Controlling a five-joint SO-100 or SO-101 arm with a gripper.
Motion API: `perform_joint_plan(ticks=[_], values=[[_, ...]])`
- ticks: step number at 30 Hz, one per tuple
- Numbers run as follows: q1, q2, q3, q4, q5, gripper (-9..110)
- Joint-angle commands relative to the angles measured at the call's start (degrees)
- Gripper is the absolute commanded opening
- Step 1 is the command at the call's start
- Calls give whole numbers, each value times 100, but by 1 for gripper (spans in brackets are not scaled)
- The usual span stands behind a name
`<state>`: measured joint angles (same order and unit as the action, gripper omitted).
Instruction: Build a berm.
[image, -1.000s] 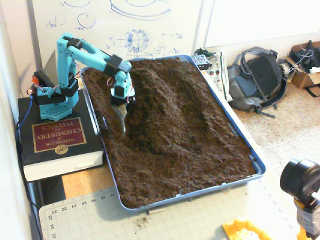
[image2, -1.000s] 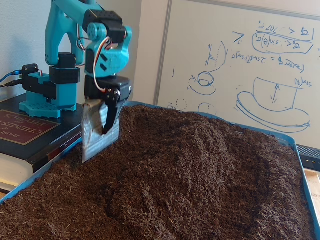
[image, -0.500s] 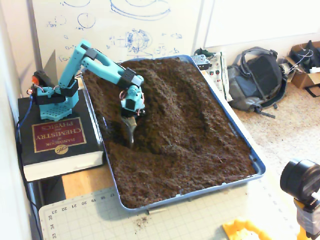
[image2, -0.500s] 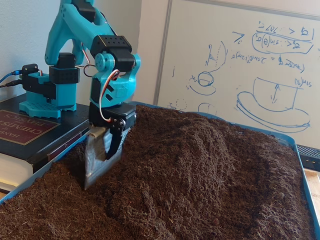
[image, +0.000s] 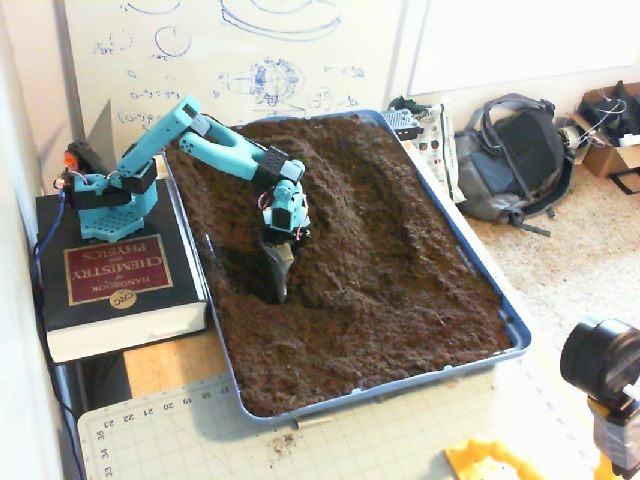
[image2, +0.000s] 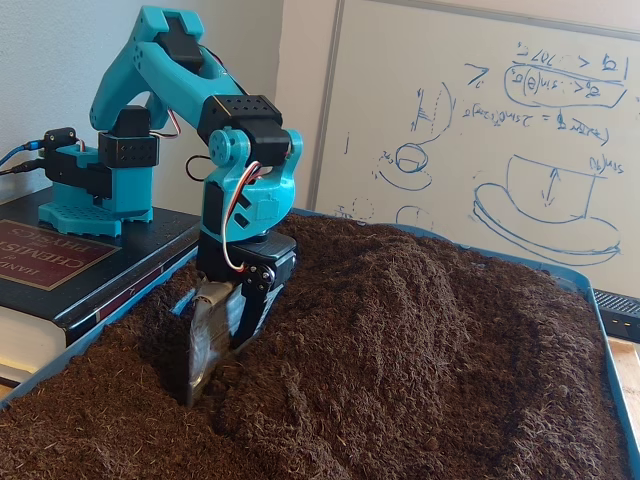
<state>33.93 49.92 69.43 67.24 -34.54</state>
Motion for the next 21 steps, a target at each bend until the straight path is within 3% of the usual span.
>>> perform_joint_plan(ticks=[1,21], values=[[-62,246,-809,-70,-53,0],[-510,334,-2338,-62,53,0]])
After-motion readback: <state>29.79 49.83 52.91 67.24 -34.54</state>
